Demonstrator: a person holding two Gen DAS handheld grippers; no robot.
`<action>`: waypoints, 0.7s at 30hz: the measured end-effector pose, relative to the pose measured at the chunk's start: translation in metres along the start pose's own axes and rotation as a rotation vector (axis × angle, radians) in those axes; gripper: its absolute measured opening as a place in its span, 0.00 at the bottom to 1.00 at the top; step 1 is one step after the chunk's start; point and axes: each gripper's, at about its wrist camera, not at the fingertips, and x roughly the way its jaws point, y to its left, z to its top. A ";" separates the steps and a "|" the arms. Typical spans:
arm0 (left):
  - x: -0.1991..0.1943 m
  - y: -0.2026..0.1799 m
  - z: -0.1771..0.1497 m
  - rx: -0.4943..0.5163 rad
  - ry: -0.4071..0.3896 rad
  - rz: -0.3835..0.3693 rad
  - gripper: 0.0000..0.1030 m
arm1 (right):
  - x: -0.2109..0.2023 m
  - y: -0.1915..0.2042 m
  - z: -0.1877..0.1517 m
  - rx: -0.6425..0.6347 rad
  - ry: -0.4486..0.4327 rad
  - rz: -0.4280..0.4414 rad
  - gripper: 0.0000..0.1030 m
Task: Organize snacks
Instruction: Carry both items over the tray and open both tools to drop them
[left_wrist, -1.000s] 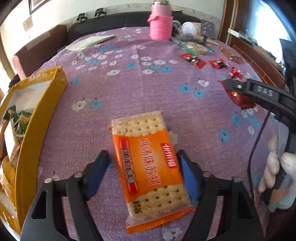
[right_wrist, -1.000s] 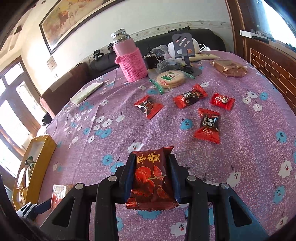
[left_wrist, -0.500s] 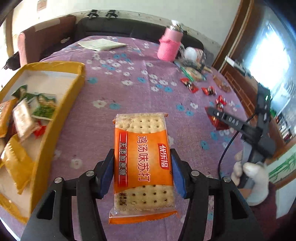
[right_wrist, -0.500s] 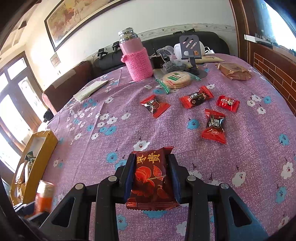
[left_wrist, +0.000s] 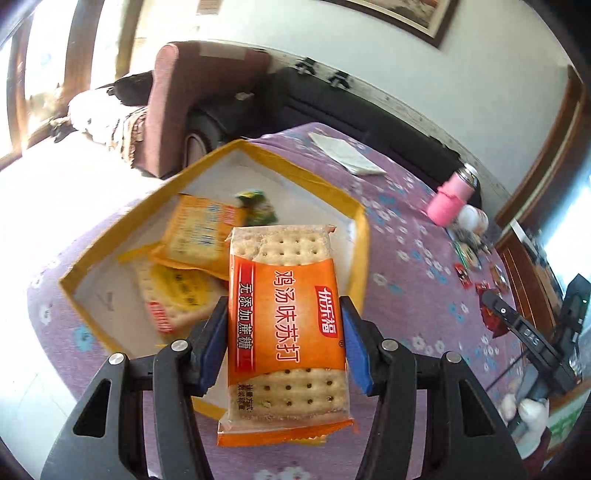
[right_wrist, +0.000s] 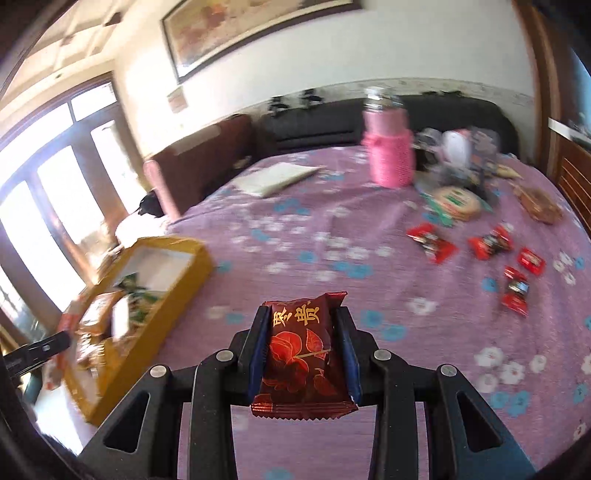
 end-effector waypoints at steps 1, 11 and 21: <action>0.000 0.007 0.000 -0.013 -0.002 0.003 0.53 | 0.001 0.015 0.002 -0.020 0.005 0.028 0.34; 0.003 0.046 -0.001 -0.072 0.003 -0.013 0.53 | 0.036 0.128 0.003 -0.094 0.146 0.243 0.34; 0.025 0.042 0.001 -0.027 0.039 -0.016 0.54 | 0.100 0.187 -0.008 -0.141 0.296 0.258 0.34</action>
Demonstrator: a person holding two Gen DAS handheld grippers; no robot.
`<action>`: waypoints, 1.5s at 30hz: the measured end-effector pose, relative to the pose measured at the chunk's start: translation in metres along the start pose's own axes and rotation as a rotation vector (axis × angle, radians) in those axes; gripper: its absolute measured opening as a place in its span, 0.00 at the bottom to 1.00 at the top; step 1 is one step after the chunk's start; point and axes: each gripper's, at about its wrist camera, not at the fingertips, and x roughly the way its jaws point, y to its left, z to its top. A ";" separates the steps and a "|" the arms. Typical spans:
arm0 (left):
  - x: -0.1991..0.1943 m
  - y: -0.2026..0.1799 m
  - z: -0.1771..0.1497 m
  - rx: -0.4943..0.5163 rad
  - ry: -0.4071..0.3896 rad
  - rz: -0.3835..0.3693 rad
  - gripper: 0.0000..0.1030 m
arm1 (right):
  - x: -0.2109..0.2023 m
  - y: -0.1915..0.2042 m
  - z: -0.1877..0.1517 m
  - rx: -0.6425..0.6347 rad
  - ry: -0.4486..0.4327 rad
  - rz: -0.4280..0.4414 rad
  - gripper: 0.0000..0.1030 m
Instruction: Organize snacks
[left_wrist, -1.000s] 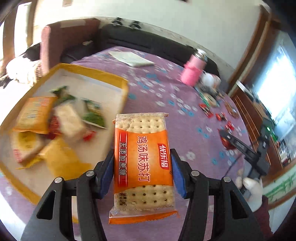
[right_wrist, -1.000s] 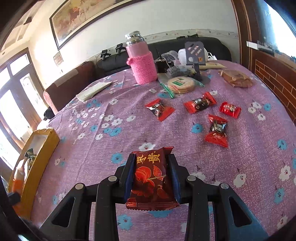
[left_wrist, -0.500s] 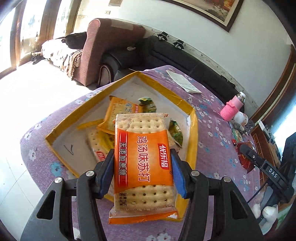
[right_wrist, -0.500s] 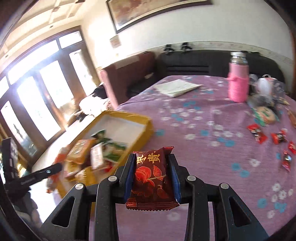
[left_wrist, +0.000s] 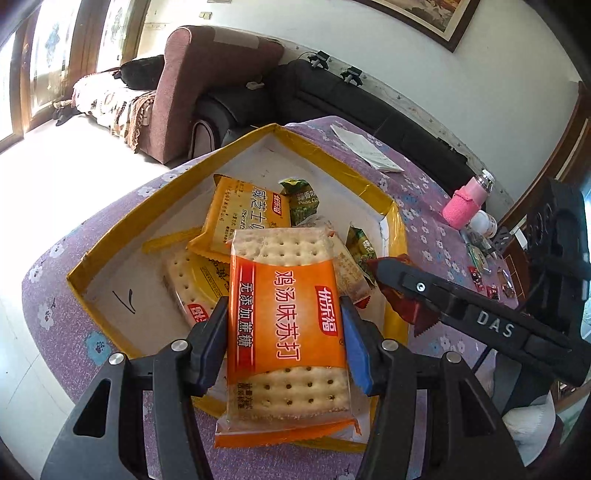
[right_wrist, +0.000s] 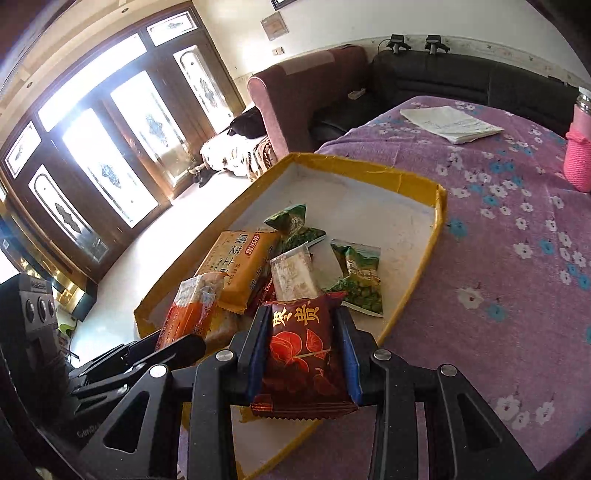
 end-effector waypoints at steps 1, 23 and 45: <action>0.002 0.000 0.000 0.003 0.002 0.003 0.53 | 0.007 -0.001 0.003 0.002 0.007 -0.011 0.34; -0.009 -0.017 0.000 0.060 -0.045 0.038 0.57 | 0.019 -0.022 0.033 0.040 -0.047 -0.106 0.47; -0.101 -0.084 -0.025 0.183 -0.300 0.140 0.78 | -0.146 -0.014 -0.092 -0.103 -0.264 -0.116 0.62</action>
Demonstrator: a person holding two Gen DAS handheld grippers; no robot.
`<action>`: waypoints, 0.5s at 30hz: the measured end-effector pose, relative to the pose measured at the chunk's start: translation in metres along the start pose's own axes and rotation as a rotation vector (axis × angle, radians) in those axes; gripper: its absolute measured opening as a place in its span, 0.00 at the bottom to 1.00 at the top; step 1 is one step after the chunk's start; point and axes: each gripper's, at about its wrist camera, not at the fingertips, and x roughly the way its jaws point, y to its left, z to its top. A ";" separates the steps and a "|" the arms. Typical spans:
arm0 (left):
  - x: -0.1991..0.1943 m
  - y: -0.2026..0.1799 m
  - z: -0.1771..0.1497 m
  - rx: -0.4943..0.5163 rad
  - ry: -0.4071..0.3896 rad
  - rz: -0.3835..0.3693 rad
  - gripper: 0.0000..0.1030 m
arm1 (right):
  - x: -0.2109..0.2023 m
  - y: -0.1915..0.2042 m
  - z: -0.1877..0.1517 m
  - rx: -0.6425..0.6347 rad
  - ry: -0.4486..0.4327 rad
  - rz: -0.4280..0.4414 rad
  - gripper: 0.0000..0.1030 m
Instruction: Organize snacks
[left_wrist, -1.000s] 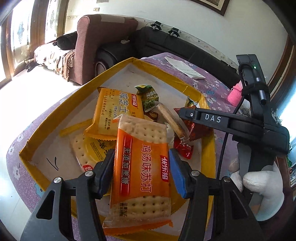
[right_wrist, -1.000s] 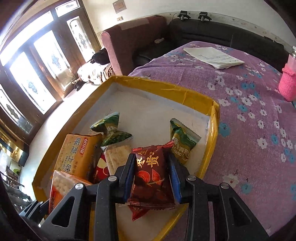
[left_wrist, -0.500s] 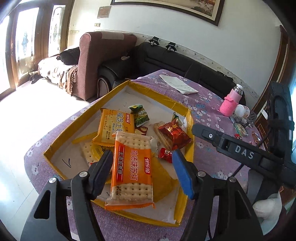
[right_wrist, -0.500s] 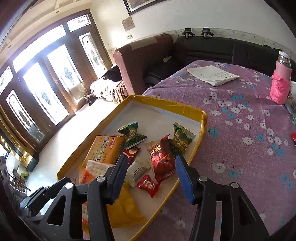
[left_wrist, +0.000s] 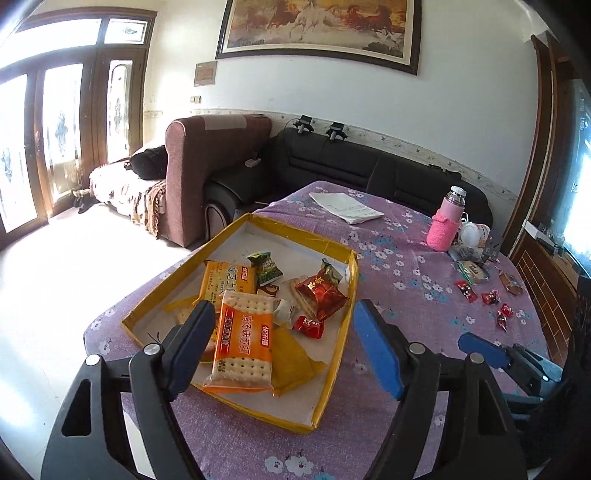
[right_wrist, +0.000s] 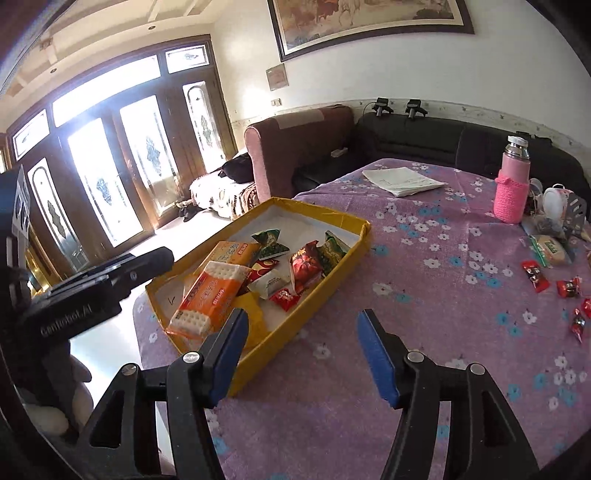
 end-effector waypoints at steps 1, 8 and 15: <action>-0.004 -0.003 -0.001 0.007 -0.011 0.008 0.79 | -0.004 -0.001 -0.005 0.010 -0.007 0.000 0.62; -0.025 -0.020 -0.003 0.063 -0.087 0.075 0.82 | -0.015 0.003 -0.023 0.043 -0.038 0.006 0.63; -0.034 -0.028 -0.007 0.082 -0.117 0.094 0.84 | -0.013 0.010 -0.031 0.055 -0.034 0.020 0.65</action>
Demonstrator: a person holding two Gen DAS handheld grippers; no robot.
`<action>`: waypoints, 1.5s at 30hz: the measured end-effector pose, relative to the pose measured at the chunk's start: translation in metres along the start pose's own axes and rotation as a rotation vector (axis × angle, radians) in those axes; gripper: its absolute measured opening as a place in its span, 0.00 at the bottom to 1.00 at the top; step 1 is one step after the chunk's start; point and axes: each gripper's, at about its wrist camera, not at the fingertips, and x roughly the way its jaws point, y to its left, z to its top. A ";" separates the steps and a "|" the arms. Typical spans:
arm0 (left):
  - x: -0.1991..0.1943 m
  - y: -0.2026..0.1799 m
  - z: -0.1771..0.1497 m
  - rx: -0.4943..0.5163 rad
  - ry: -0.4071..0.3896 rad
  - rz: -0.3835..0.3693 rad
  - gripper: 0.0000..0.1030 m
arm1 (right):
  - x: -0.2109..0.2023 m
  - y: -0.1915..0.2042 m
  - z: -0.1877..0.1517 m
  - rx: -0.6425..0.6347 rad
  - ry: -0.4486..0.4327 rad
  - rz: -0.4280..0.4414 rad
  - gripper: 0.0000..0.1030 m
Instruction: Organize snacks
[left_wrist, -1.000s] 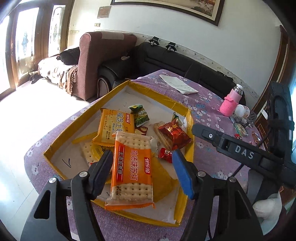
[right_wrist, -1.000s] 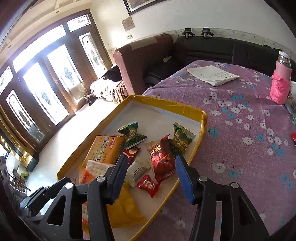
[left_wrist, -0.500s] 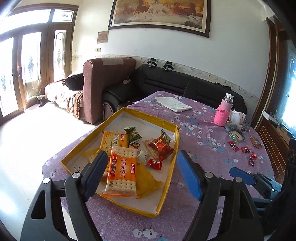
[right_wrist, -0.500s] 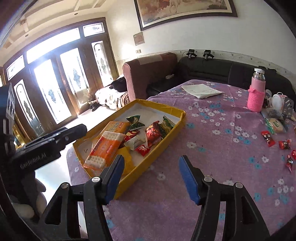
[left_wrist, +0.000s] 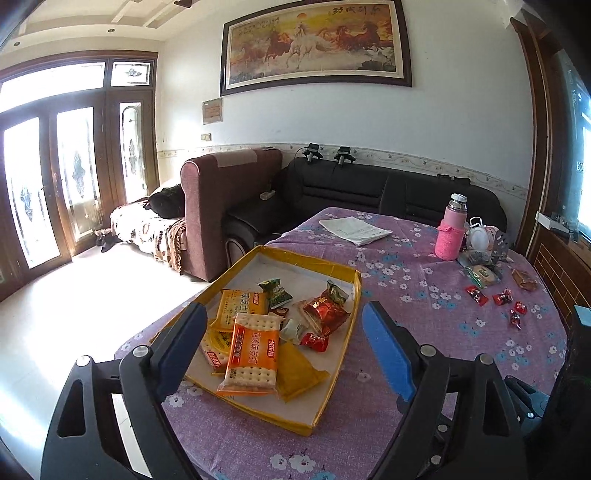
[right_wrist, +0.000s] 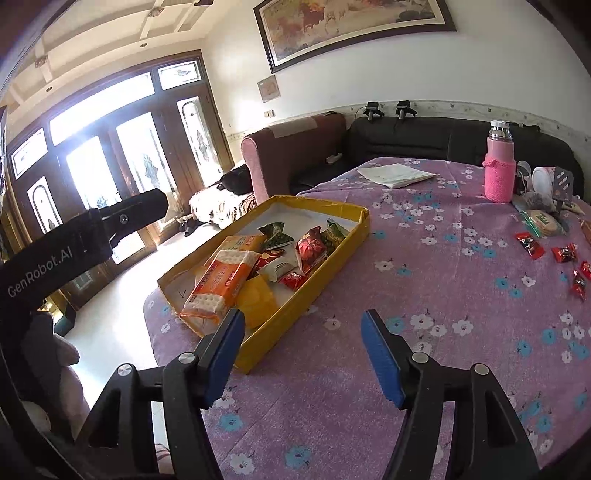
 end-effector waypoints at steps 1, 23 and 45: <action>0.000 -0.001 -0.001 0.001 0.002 -0.002 0.84 | 0.000 0.001 -0.001 -0.001 0.001 0.000 0.65; 0.032 0.009 -0.018 -0.040 0.140 -0.045 0.84 | 0.025 0.011 -0.009 -0.009 0.069 -0.026 0.68; 0.063 0.050 -0.028 -0.152 0.201 -0.067 0.84 | 0.060 0.034 -0.009 -0.045 0.142 -0.057 0.68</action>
